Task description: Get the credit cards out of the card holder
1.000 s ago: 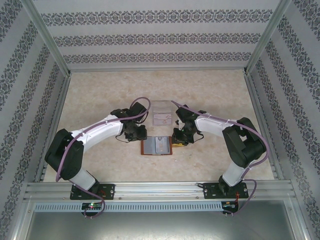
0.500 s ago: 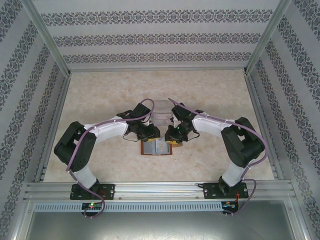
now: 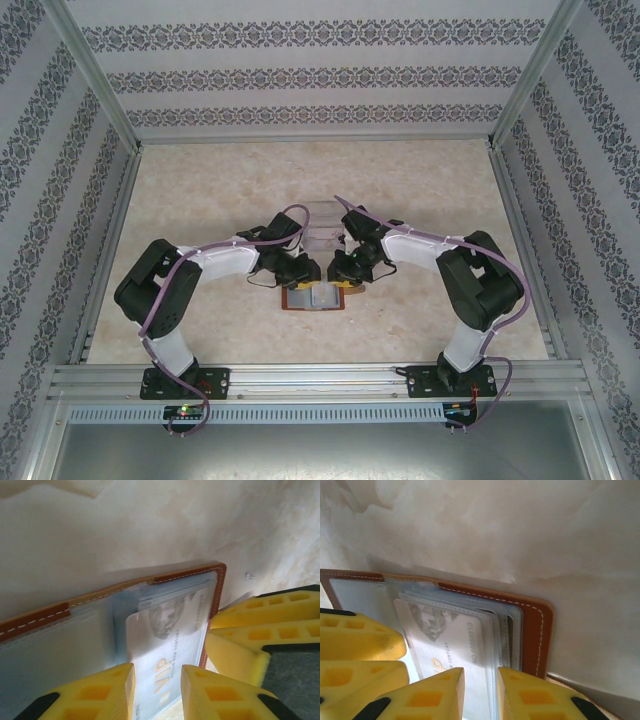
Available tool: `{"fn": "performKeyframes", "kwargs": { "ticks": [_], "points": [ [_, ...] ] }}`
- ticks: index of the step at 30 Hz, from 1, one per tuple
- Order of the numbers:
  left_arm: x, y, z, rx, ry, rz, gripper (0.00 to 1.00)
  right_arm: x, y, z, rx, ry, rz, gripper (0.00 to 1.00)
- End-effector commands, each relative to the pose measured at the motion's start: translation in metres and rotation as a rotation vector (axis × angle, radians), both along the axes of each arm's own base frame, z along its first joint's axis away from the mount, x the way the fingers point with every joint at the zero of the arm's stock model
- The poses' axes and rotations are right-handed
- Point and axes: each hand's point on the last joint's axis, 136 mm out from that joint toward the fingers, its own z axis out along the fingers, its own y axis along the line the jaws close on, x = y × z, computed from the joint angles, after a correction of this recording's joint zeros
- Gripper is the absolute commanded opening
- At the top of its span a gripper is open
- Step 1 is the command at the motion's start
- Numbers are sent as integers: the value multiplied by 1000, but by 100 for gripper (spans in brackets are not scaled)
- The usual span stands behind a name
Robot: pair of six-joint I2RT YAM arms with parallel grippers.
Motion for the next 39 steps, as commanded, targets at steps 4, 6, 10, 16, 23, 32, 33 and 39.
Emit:
{"fn": "performKeyframes", "kwargs": {
  "ticks": [4, 6, 10, 16, 23, 32, 33, 39],
  "points": [
    [-2, 3, -11, 5, 32, 9, 30, 3, 15, 8, 50, -6, 2, 26],
    [-2, 4, -12, 8, 33, 8, 30, 3, 16, 6, 54, -3, 0, 26],
    [-3, 7, -13, 28, 35, 3, 30, 2, 18, 3, 58, 4, 0, 26],
    [-3, 8, -9, 33, 25, 1, 30, -1, 9, -9, 1, 22, -1, 26],
    [4, 7, 11, 15, -35, 9, 31, -5, 7, -13, -9, 32, 1, 26],
    [2, -5, 4, -49, 4, 1, 31, -5, 7, -13, -7, 32, 3, 26],
    [1, -5, 2, -49, 7, 2, 31, -5, 6, -13, -8, 31, 1, 26],
    [-2, -5, -9, -43, 34, -3, 31, -5, 6, -13, -10, 30, 2, 26]
  ]
}}
